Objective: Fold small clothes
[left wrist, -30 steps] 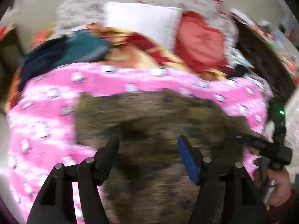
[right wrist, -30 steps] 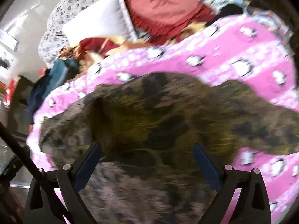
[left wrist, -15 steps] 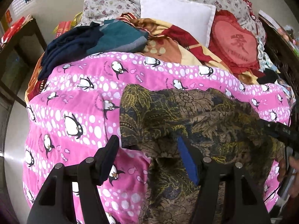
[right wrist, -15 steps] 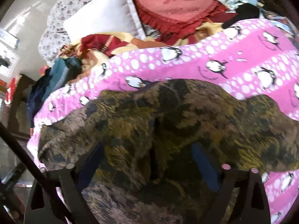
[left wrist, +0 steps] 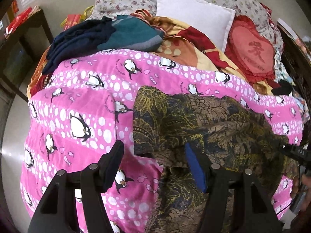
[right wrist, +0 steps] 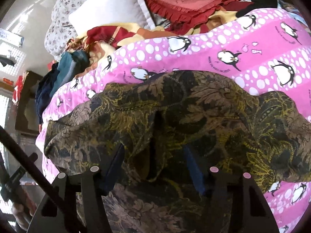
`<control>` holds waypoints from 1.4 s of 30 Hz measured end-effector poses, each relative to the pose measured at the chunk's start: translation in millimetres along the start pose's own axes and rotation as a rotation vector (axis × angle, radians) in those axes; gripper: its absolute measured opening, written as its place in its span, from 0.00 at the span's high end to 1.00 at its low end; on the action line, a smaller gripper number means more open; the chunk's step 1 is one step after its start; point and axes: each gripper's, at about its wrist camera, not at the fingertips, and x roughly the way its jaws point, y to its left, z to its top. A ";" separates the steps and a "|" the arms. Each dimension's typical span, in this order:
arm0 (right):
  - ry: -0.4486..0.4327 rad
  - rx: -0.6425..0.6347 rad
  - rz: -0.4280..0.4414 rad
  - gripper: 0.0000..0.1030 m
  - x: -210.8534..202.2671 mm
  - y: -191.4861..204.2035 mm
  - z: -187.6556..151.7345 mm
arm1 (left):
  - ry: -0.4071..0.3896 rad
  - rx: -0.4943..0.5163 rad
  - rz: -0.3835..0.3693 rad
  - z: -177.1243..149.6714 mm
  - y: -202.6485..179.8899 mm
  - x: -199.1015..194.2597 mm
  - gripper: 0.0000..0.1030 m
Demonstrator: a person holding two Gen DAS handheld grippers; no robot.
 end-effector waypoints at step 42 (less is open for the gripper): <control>-0.026 -0.137 0.090 0.56 -10.1 -5.5 -47.7 | 0.041 -0.012 -0.011 0.1 -2.8 24.4 0.29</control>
